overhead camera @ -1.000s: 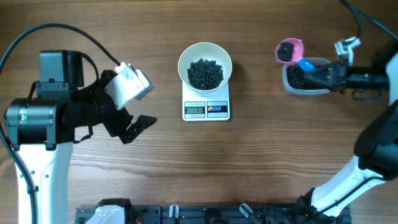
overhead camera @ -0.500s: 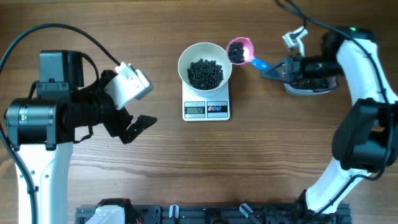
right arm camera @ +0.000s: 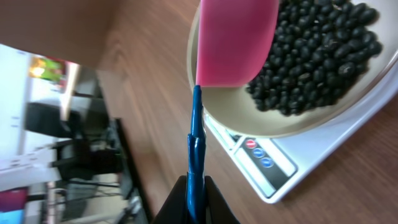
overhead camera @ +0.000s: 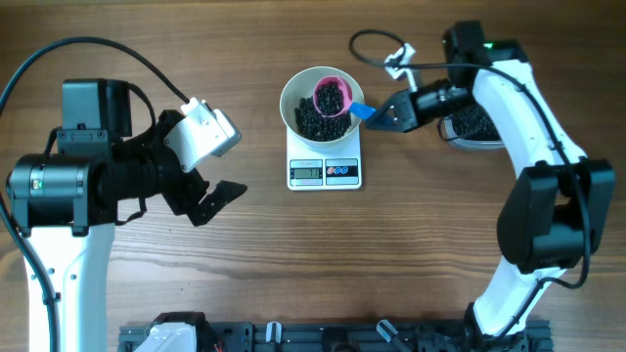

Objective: Scoop item into bowl and weigh 150g on scale
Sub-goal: 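Lift the filled pink scoop and carry it left over the cream bowl, then tilt the pink scoop with the right gripper to pour beans into the bowl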

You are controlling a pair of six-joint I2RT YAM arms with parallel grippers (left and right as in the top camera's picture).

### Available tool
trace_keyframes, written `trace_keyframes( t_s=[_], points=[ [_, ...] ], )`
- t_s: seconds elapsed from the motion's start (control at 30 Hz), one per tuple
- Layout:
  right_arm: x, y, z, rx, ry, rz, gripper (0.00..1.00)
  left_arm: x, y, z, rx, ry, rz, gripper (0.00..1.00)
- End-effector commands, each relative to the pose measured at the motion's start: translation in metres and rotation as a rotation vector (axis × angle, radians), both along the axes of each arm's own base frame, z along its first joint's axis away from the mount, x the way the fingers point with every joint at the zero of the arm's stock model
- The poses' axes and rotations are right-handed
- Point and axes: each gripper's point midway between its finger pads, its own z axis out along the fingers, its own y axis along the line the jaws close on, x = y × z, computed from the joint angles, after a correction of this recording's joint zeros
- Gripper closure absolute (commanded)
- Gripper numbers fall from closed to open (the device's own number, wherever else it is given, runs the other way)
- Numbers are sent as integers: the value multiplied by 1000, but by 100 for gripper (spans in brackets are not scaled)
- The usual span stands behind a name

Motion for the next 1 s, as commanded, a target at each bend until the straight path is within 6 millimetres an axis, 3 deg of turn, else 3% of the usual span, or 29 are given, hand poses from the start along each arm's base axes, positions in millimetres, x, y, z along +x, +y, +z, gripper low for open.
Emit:
trace_keyframes(
  t_s=[0.0, 0.17, 0.3, 0.47, 0.73, 0.97],
  points=[
    [5, 1, 5, -132, -69, -9, 95, 1, 2, 5, 6, -25, -5, 0],
    [10, -3, 3, -338, -169, -6, 95, 1, 2, 5, 6, -25, -5, 0],
    [16, -5, 13, -463, -276, -29, 96, 1, 2, 5, 6, -25, -5, 0],
    [23, 6, 29, -511, -406, -24, 95, 1, 2, 5, 6, -25, -5, 0],
    [30, 7, 27, -618, -477, -28, 95, 1, 2, 5, 6, -25, -5, 0],
    [33, 12, 29, -601, -481, -53, 96, 1, 2, 5, 6, -25, -5, 0]
  ],
)
